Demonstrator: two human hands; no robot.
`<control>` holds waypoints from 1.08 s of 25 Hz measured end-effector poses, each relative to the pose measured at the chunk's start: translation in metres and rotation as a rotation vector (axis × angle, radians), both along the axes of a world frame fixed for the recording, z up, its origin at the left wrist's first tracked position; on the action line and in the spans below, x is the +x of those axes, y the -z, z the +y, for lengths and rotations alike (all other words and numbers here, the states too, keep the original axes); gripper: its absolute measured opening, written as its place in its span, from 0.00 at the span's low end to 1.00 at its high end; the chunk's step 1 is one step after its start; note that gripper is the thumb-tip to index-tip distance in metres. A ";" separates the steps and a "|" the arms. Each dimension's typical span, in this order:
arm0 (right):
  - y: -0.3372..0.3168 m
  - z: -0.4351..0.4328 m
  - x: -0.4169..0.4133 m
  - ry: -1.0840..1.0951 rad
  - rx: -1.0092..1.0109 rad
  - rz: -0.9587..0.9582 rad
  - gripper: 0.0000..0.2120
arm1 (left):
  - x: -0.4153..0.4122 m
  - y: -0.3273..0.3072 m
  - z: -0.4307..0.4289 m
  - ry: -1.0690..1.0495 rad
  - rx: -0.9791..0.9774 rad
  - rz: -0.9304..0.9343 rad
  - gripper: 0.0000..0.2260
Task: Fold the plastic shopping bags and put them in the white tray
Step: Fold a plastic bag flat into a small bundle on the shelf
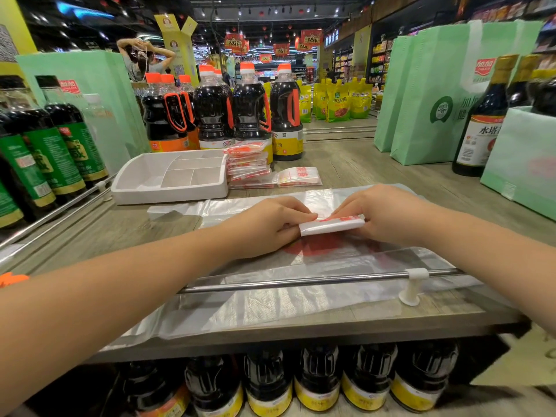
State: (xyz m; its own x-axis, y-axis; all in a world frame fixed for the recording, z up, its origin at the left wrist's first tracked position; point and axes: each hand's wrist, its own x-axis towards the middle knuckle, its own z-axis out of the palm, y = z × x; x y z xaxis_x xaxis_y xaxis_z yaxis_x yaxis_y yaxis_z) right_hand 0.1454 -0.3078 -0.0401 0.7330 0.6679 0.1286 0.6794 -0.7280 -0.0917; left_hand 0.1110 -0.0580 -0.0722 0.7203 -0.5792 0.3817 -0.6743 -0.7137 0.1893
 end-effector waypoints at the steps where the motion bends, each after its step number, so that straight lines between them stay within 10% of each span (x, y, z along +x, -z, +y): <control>1: 0.000 0.000 0.000 0.021 -0.013 -0.011 0.11 | 0.000 0.000 0.000 -0.011 -0.012 0.011 0.15; 9: -0.001 0.001 -0.006 0.028 0.028 -0.055 0.05 | -0.002 -0.005 0.002 -0.064 -0.143 0.076 0.10; 20: 0.000 0.018 -0.006 0.244 0.532 0.552 0.21 | -0.001 -0.013 -0.009 -0.402 -0.302 0.343 0.09; 25: 0.001 0.020 -0.002 0.386 0.420 0.428 0.40 | 0.004 -0.012 -0.011 -0.414 -0.136 0.310 0.13; 27: 0.001 0.019 -0.002 0.367 0.315 0.301 0.32 | 0.002 -0.011 -0.010 -0.413 -0.084 0.299 0.14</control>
